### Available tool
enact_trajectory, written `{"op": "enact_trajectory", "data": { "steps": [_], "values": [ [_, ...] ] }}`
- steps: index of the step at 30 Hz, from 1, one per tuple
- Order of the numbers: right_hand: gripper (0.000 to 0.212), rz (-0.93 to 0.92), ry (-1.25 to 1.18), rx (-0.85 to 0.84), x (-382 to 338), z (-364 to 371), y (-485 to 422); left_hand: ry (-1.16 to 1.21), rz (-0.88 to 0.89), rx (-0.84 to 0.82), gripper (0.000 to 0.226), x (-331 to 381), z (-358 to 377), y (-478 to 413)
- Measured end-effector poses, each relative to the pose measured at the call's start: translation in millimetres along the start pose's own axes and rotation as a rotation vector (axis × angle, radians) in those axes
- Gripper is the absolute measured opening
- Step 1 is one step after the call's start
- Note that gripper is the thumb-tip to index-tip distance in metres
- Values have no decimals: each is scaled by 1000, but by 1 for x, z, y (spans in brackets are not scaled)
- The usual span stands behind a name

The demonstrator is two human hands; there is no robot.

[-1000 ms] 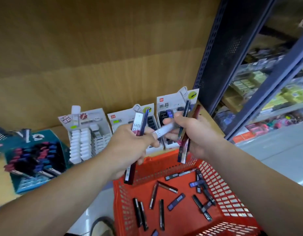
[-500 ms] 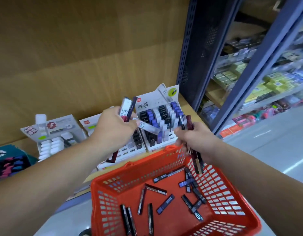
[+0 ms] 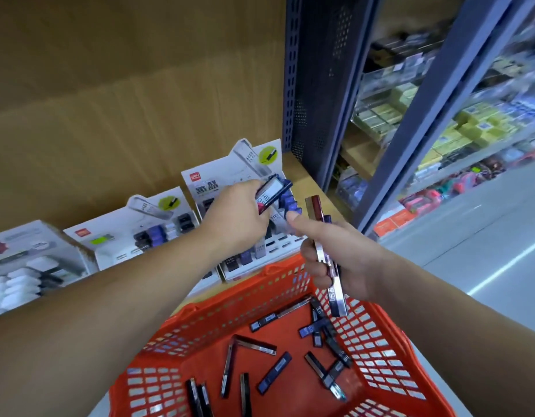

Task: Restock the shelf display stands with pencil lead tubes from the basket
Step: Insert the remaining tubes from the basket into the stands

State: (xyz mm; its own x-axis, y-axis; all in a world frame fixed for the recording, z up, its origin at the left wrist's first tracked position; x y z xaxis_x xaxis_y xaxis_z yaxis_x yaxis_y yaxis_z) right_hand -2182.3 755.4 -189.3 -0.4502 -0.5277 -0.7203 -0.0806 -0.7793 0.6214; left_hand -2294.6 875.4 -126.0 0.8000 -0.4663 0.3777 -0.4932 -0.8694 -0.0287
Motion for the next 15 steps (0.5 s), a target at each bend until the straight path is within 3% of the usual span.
{"op": "enact_trajectory", "data": {
  "steps": [5, 15],
  "values": [
    [28, 57, -227, -90, -1, -5, 4, -143, 43, -28, 12, 2, 18, -8],
    [12, -36, -392, -119, -11, -4, 2, -339, 178, -98, 15, 19, 35, -10]
  ]
}}
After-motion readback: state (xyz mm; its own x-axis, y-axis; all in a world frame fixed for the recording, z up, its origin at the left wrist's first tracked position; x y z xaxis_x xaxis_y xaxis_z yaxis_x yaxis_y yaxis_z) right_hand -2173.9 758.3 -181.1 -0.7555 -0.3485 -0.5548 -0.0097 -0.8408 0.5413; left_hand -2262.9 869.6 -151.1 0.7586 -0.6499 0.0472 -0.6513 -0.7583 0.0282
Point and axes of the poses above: each hand's wrist, its own y-axis away from the middle knuckle, its own z-axis out of the palm, x = y × z, the point moved 10 cm from there along -y, towards the middle knuckle, and after that the axes turned 13 degrees about -y, right-handed, at the moved point
